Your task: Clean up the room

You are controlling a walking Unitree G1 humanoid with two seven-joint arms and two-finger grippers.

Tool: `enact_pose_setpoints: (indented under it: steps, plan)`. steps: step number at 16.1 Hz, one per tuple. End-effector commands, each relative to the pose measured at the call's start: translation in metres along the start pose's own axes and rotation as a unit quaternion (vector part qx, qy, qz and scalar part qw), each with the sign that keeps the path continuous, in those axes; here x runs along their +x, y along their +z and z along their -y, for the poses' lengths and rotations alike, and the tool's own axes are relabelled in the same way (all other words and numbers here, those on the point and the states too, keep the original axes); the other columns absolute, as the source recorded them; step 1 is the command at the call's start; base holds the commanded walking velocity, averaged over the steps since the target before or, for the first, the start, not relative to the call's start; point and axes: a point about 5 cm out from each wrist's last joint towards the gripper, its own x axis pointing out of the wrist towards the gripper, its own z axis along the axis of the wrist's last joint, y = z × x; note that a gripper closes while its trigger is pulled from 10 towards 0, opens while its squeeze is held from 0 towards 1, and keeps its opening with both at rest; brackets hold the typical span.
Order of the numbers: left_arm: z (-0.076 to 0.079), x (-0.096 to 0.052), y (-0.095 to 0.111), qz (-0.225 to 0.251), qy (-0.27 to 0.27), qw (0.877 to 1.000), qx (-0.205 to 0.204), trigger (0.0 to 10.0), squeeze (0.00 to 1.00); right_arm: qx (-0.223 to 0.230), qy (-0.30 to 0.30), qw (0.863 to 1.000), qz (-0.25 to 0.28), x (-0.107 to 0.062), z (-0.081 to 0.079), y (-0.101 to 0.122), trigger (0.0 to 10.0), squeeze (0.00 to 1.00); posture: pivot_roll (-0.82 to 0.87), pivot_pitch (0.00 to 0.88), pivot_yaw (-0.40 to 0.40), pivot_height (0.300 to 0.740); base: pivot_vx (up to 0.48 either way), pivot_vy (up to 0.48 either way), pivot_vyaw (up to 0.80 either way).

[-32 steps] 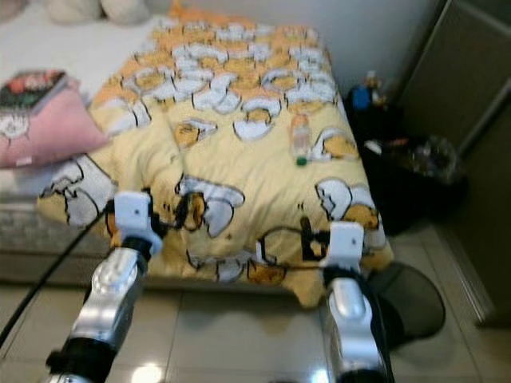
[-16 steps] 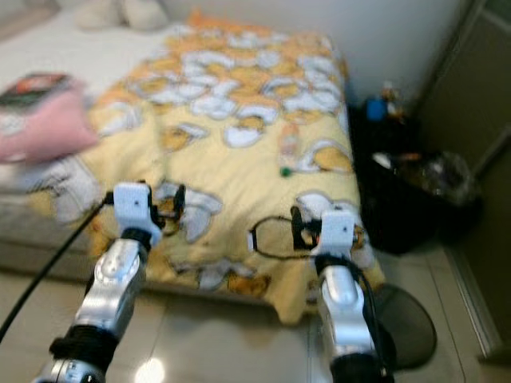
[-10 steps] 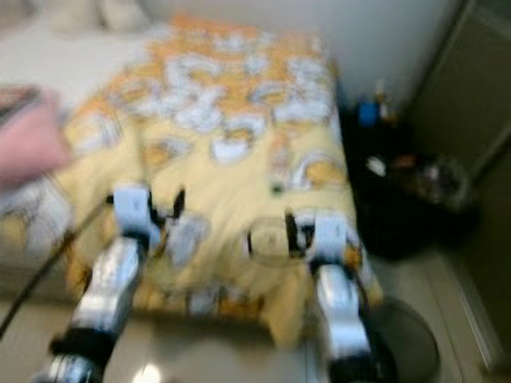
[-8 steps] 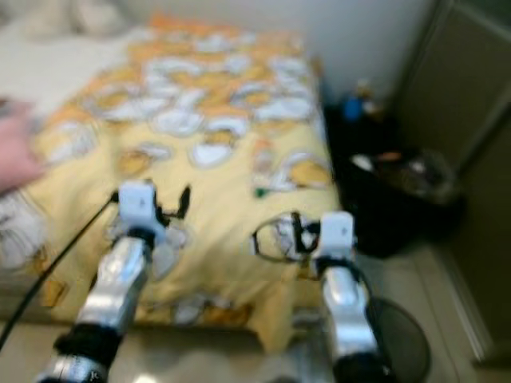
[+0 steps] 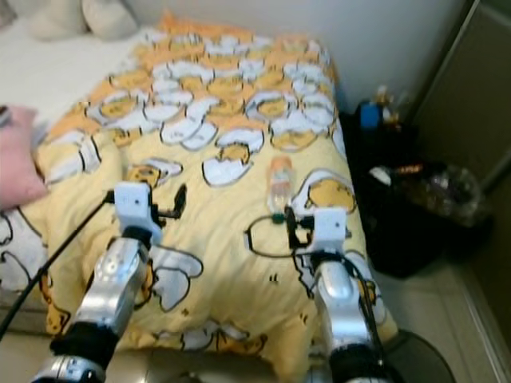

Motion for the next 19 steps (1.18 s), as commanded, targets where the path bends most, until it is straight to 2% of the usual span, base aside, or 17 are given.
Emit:
enact_pose_setpoints:
  steps: [1,3,4,5,6,8,9,10,11,12,13,16,19]
  plan:
    - [0.007,0.001,0.001,0.000,-0.015,1.000,0.001,10.0,0.00,0.002,-0.006,1.000,0.004,0.001,0.003,0.001,10.0,0.00,0.00,0.000,0.000,0.740,0.000,0.480,0.00]
    - [0.007,0.002,0.002,0.000,-0.016,1.000,0.010,10.0,0.00,0.008,-0.003,1.000,0.009,0.010,-0.001,0.008,10.0,0.00,0.00,0.000,0.002,0.740,0.000,0.480,0.00]
    - [0.008,0.003,0.005,0.010,-0.022,0.999,0.044,10.0,0.00,0.009,-0.008,1.000,0.013,0.015,-0.001,0.012,10.0,0.00,0.01,0.000,0.003,0.740,0.000,0.247,0.00]
    - [0.007,0.007,0.008,0.007,-0.021,0.998,0.058,10.0,0.00,0.009,-0.031,0.999,0.019,0.023,0.004,0.020,10.0,0.00,0.02,0.000,0.007,0.740,0.000,0.000,0.00]
    - [0.005,0.008,0.012,0.011,-0.023,0.998,0.052,10.0,0.00,0.009,-0.052,0.998,0.028,0.024,0.012,0.026,10.0,0.00,0.03,0.000,0.007,0.740,0.000,0.000,0.00]
    - [0.006,-0.002,0.008,0.002,-0.022,0.999,0.025,10.0,0.00,-0.008,-0.065,0.998,0.021,0.003,0.022,0.017,10.0,0.00,0.03,0.000,-0.002,0.740,0.000,0.000,0.00]
    - [0.009,-0.016,0.000,-0.011,-0.018,1.000,0.017,10.0,0.00,-0.025,-0.074,0.997,0.021,-0.018,0.027,0.011,10.0,0.00,0.02,0.000,-0.012,0.740,0.000,0.000,0.00]
    - [0.010,-0.020,-0.002,-0.014,-0.018,1.000,0.016,10.0,0.00,-0.030,-0.076,0.996,0.022,-0.024,0.028,0.010,10.0,0.00,0.02,0.000,-0.022,0.740,0.000,0.000,0.00]
    - [0.013,-0.037,-0.007,-0.022,-0.018,1.000,-0.006,10.0,0.00,-0.047,-0.084,0.995,0.014,-0.046,0.034,0.005,10.0,0.00,0.01,0.000,-0.031,0.740,0.000,0.000,0.00]
    - [0.013,-0.049,-0.009,-0.023,-0.017,1.000,-0.006,10.0,0.00,-0.055,-0.076,0.996,0.000,-0.063,0.036,-0.003,10.0,0.00,0.00,0.000,-0.035,0.740,0.000,0.000,0.00]
    - [0.011,-0.049,-0.011,-0.022,-0.011,1.000,-0.013,10.0,0.00,-0.060,-0.066,0.996,-0.007,-0.066,0.036,-0.006,10.0,0.00,0.00,0.000,-0.036,0.740,0.277,-0.386,0.00]
    - [0.017,-0.033,-0.003,-0.009,-0.010,1.000,-0.018,10.0,0.00,-0.052,-0.064,0.997,0.008,-0.053,0.033,0.004,10.0,0.00,-0.02,0.000,-0.035,0.740,0.286,-0.382,0.00]
    - [0.016,-0.031,0.001,-0.010,-0.006,1.000,-0.022,10.0,0.00,-0.048,-0.066,0.997,0.000,-0.051,0.032,0.006,10.0,0.00,-0.02,0.000,-0.032,0.740,0.339,-0.334,0.00]
